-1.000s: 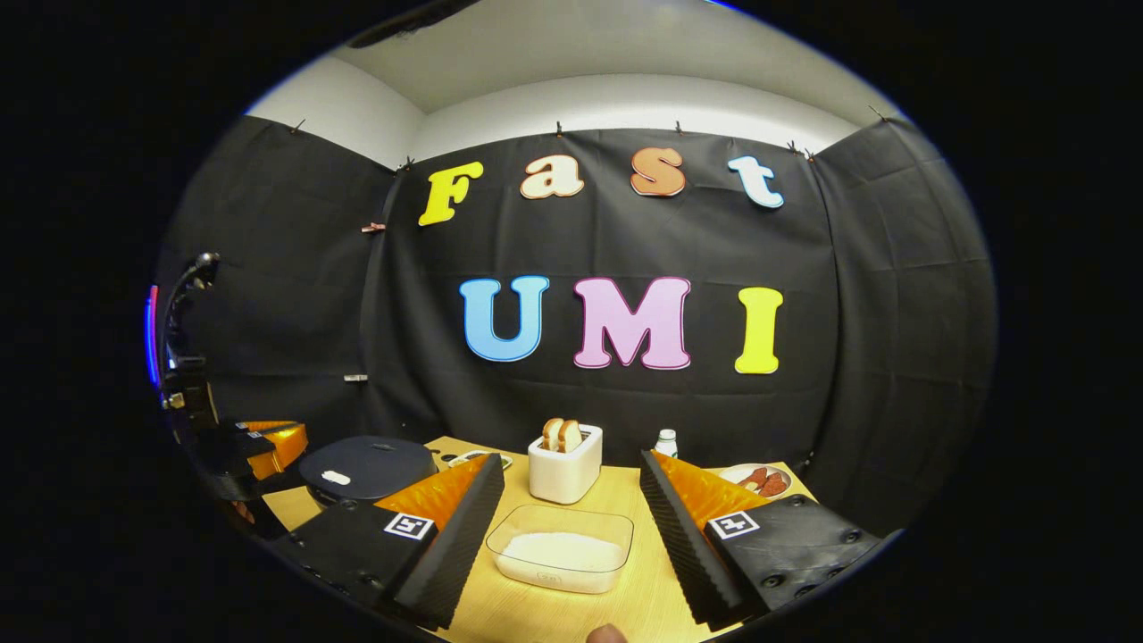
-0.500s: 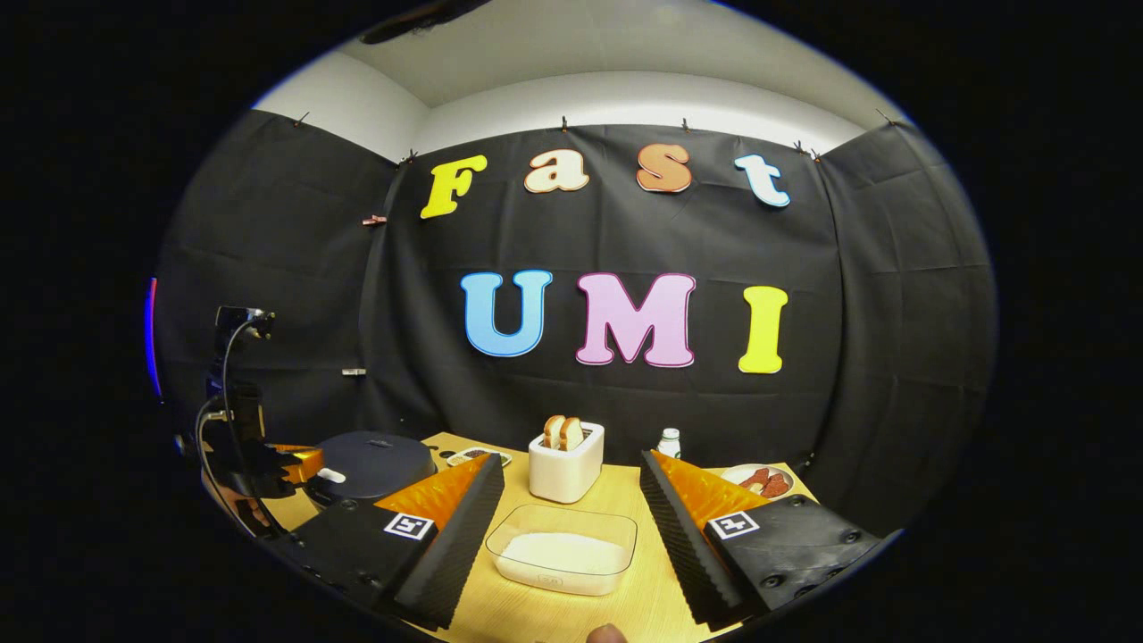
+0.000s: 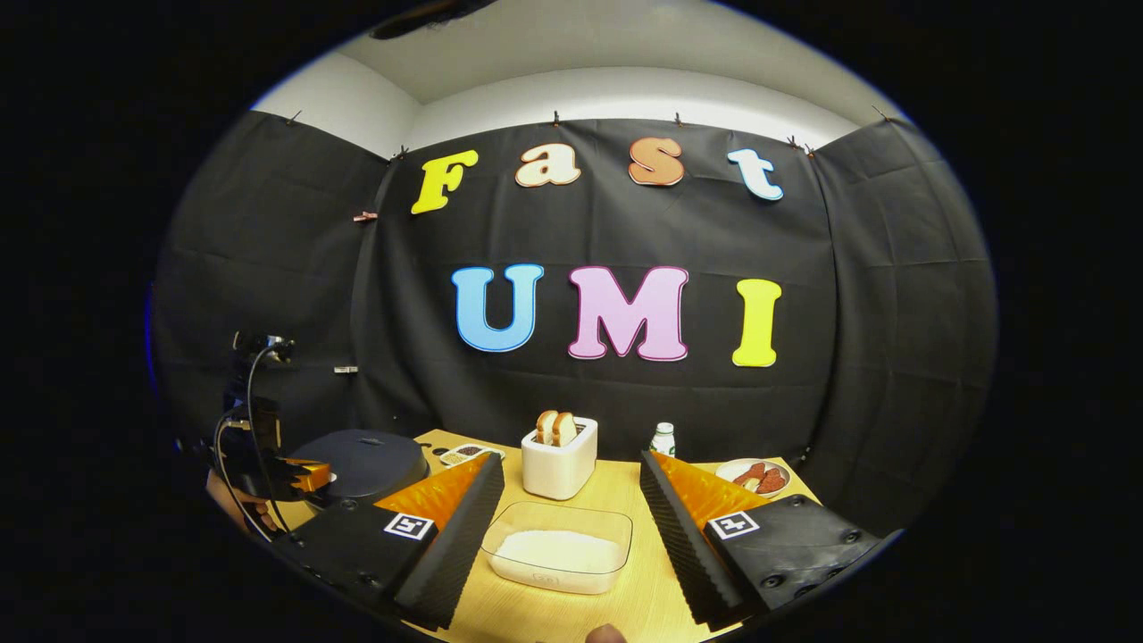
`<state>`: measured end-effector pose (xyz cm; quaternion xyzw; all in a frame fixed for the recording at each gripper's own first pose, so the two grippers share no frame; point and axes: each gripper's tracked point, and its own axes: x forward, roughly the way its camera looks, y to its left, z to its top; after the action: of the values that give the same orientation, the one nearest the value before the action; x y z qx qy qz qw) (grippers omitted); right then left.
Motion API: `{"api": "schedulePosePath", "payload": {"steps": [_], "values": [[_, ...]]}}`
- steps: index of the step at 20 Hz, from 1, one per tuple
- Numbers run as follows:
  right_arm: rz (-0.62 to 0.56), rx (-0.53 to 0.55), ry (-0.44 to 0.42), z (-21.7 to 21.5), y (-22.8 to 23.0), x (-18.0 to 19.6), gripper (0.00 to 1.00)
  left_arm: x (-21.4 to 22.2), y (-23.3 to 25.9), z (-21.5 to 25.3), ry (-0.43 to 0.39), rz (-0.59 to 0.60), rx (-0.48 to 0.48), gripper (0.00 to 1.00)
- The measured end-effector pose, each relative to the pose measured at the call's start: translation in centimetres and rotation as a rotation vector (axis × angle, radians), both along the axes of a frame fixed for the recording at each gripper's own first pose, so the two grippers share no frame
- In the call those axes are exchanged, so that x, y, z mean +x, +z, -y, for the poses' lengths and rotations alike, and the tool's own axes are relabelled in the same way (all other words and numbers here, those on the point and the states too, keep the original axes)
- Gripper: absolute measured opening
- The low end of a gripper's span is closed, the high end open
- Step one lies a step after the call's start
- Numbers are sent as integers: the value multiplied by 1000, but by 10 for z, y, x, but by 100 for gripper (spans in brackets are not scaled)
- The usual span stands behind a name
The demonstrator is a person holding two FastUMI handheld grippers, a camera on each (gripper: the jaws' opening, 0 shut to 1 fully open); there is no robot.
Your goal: Close the left gripper, press the button to open the rice cooker; take a wooden spoon from the chopstick holder with the right hand, scoop a spoonful of rice and pour it into the rice cooker, then put the wooden spoon back into the chopstick holder.
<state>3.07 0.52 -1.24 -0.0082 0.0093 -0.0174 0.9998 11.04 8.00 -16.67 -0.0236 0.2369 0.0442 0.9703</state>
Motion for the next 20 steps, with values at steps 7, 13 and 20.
{"api": "schedulePosePath", "payload": {"steps": [7, 13, 20], "values": [[-6, 5, -1, 3, -2, -2, 96, -1, -7, -2, 53, -36, -87, 6], [-10, 9, 0, 4, -3, -5, 95, -4, 18, -1, 49, 79, 39, 5], [-9, 45, -30, 25, -6, -3, 95, -1, 81, 14, 32, 246, 84, 50]]}}
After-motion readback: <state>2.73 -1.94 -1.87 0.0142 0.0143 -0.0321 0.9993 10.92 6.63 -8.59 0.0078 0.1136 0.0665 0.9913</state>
